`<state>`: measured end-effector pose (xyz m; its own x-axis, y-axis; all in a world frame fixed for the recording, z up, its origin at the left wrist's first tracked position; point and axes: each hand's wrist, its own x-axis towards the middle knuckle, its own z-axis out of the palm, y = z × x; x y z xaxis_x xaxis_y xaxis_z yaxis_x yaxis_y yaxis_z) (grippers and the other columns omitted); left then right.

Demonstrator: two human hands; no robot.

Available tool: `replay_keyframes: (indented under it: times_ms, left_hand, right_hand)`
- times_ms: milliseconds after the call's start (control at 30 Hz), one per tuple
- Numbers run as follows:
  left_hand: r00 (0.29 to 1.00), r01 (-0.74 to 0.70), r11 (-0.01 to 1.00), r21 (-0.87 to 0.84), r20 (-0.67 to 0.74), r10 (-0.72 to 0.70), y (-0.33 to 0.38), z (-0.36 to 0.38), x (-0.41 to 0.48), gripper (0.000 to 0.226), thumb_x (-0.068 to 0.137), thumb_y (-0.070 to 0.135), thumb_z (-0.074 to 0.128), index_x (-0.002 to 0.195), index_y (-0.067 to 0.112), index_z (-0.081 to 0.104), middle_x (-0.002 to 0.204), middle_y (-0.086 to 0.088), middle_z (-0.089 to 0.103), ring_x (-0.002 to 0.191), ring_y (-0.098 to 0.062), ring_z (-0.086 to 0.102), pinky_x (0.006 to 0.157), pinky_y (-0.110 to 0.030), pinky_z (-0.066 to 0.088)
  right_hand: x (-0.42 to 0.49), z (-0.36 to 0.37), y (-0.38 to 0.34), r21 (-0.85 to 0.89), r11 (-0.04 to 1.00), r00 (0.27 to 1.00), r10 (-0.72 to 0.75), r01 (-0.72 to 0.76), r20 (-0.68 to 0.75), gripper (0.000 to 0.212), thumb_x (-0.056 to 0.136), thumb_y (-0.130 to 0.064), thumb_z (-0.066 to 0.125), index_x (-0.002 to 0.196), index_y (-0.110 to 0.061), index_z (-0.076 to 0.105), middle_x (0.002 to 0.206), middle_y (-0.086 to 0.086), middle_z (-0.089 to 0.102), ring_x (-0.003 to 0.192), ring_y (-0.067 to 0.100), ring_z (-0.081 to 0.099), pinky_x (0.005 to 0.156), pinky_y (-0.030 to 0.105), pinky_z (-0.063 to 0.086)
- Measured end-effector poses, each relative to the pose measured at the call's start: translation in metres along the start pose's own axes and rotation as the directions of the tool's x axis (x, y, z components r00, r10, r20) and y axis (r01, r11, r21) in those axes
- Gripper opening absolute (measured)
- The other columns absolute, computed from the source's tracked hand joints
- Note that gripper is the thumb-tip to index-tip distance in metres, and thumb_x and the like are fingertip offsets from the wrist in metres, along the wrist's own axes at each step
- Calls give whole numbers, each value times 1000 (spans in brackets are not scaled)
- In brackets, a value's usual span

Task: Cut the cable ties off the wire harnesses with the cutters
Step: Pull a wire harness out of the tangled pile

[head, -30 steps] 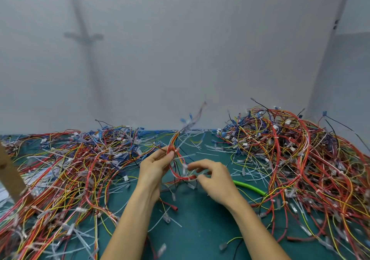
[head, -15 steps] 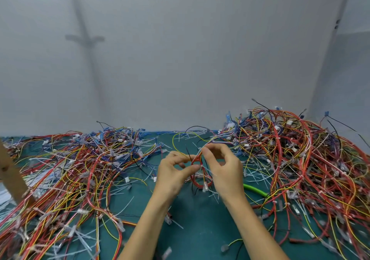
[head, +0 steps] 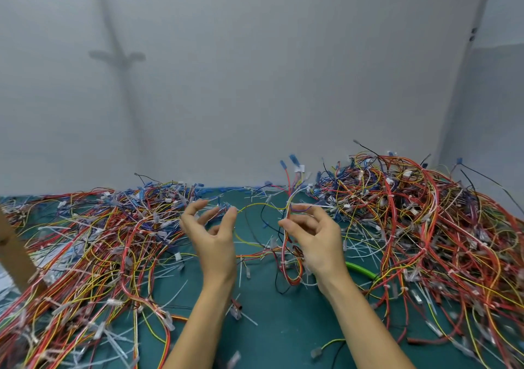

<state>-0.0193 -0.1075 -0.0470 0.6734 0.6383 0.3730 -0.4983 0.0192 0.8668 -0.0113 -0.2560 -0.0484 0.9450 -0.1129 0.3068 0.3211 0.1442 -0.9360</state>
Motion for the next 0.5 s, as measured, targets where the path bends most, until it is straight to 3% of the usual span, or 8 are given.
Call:
replay_keyframes:
  times_ms: [100, 167, 233, 333, 433, 500]
  left_hand:
    - [968, -247, 955, 166, 1, 250, 3, -3, 3, 49, 79, -12, 57, 103, 30, 52, 116, 3, 53, 107, -6, 54, 82, -18, 44]
    - [909, -415, 860, 295, 91, 408, 5, -1, 1, 40, 74, -8, 49, 93, 25, 61, 103, 14, 58, 103, -4, 54, 87, -27, 45]
    - [879, -476, 817, 325, 184, 440, 6, 1, -2, 32, 75, 0, 47, 84, 24, 66, 91, 19, 62, 94, -6, 57, 84, -41, 47]
    - [910, -362, 894, 265, 309, 277, 11, 2, -6, 28, 82, 19, 45, 74, 28, 71, 79, 16, 70, 82, -9, 63, 78, -46, 49]
    - [920, -205, 886, 416, 390, 30, 8, 1, -6, 33, 82, 52, 48, 69, 34, 73, 74, 15, 72, 79, -9, 65, 84, -45, 48]
    - [901, -107, 900, 422, 424, -91, 3, 3, -4, 18, 83, 45, 63, 72, 38, 75, 75, 15, 73, 79, -6, 67, 83, -37, 48]
  right_hand:
    - [-3, 3, 0, -127, 991, 994, -38, 51, 99, 27, 80, 1, 74, 96, -20, 67, 79, 2, 75, 75, 12, 70, 72, 30, 56]
    - [-5, 5, 0, -198, 977, 987, -50, 81, 155, 27, 81, -1, 74, 95, -23, 68, 79, 0, 75, 78, 14, 71, 76, 35, 57]
    - [-7, 6, 0, -233, 967, 981, -60, 103, 184, 28, 81, -3, 75, 92, -27, 68, 78, -5, 75, 79, 11, 71, 74, 31, 57]
    - [-8, 7, -1, -227, 968, 978, -66, 111, 198, 28, 81, -4, 76, 91, -29, 68, 79, -4, 75, 79, 10, 71, 71, 27, 56]
    - [-9, 7, -1, -224, 968, 976, -64, 111, 210, 28, 82, -4, 75, 92, -28, 66, 81, 2, 75, 79, 15, 72, 76, 40, 58]
    - [-9, 8, 0, -232, 966, 971, -62, 117, 232, 30, 83, -1, 72, 90, -29, 65, 80, 2, 74, 79, 15, 71, 77, 42, 57]
